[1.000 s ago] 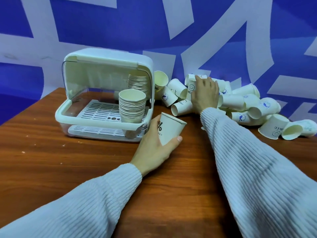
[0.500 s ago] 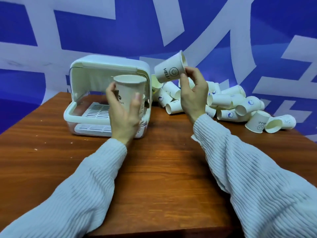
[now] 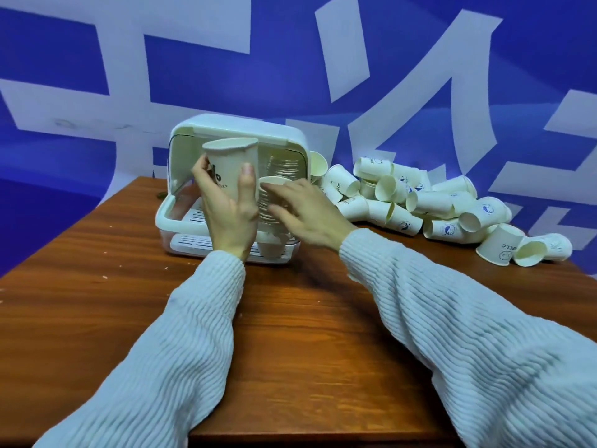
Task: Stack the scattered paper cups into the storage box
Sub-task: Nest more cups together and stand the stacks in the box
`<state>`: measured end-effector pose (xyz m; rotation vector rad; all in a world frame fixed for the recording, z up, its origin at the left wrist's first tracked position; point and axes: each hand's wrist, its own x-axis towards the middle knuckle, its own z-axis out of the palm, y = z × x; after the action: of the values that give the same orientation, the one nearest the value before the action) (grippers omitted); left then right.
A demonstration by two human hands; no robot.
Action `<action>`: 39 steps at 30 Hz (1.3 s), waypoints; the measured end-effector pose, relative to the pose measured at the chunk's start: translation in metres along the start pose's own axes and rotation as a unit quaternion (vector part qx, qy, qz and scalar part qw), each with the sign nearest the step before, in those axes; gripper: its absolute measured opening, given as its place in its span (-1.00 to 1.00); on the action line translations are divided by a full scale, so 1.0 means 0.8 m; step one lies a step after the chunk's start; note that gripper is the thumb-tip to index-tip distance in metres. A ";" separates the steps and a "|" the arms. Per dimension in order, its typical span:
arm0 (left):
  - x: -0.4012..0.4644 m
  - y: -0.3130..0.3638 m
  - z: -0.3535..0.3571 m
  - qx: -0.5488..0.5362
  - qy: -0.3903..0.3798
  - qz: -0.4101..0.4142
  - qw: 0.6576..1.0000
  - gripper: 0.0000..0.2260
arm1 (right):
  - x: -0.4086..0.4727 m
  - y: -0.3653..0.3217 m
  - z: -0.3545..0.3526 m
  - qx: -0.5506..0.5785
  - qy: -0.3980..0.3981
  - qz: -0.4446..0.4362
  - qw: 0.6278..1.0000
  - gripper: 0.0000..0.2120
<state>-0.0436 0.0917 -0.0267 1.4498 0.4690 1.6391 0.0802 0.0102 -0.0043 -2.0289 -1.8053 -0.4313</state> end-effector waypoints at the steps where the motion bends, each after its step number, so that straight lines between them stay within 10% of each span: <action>1: 0.001 -0.001 0.000 0.003 -0.008 -0.001 1.000 -0.42 | -0.003 0.000 0.007 -0.015 0.004 0.018 1.000 -0.48; 8: 0.006 0.005 -0.005 0.023 -0.065 0.006 0.998 -0.28 | -0.014 -0.017 0.035 0.217 0.062 0.135 0.965 -0.79; 18: 0.019 0.001 0.000 0.087 -0.138 0.052 0.985 -0.32 | -0.014 -0.010 0.056 0.360 0.133 0.227 0.895 -0.05; 39: 0.014 -0.018 0.004 0.327 -0.205 0.051 0.921 -0.52 | -0.020 -0.007 0.057 0.435 0.135 0.192 0.869 -0.38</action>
<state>-0.0352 0.1074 -0.0300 2.2836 0.7465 1.2419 0.0713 0.0186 -0.0514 -1.5002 -1.0694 0.1990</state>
